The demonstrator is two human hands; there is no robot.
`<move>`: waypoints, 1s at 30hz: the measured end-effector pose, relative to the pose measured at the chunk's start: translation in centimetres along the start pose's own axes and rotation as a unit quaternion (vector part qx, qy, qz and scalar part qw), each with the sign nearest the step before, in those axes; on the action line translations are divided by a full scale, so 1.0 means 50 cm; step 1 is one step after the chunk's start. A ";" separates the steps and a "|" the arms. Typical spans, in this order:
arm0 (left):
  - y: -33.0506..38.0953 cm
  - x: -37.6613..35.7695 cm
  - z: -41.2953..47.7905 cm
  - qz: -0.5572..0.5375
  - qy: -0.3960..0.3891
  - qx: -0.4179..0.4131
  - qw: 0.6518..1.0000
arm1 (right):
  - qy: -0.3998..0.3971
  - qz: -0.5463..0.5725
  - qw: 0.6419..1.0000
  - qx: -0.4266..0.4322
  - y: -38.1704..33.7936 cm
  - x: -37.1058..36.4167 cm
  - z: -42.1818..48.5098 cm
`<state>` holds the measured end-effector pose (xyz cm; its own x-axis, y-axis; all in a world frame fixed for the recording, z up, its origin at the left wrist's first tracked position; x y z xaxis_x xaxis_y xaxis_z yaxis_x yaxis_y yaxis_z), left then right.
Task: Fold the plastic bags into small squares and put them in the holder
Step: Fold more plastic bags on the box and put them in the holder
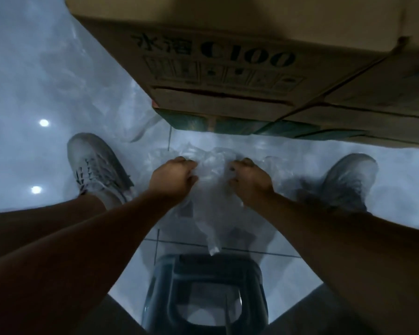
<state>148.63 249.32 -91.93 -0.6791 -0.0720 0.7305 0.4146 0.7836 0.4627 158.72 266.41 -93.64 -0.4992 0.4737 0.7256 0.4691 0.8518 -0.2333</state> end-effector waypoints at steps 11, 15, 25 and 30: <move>0.024 0.116 -0.004 -0.272 0.016 0.030 0.962 | 0.114 0.179 0.976 0.043 0.023 0.126 -0.025; 0.068 0.193 -0.024 -0.282 0.020 0.009 0.959 | 0.161 0.190 0.966 0.070 0.017 0.217 -0.064; 0.283 0.445 -0.240 -0.376 0.043 -0.207 0.902 | 0.077 0.119 0.968 0.206 -0.042 0.531 -0.362; 0.368 0.571 -0.303 -0.318 0.161 -0.301 0.885 | 0.204 0.205 0.939 0.186 -0.090 0.728 -0.486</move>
<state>146.05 252.34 -54.94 -0.7240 -0.6275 0.2865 0.3235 0.0578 0.9444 156.17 274.38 -50.43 0.0235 0.7187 0.6949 0.2373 0.6713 -0.7022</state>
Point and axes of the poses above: each hand's wrist, its own z-axis towards the middle knuckle, its own x-axis out of the back of the hand, y = z × x, the point moved 5 cm from there along z, towards the middle knuckle, and after that the axes turned 7 degrees about -z, right-handed, at the moved point
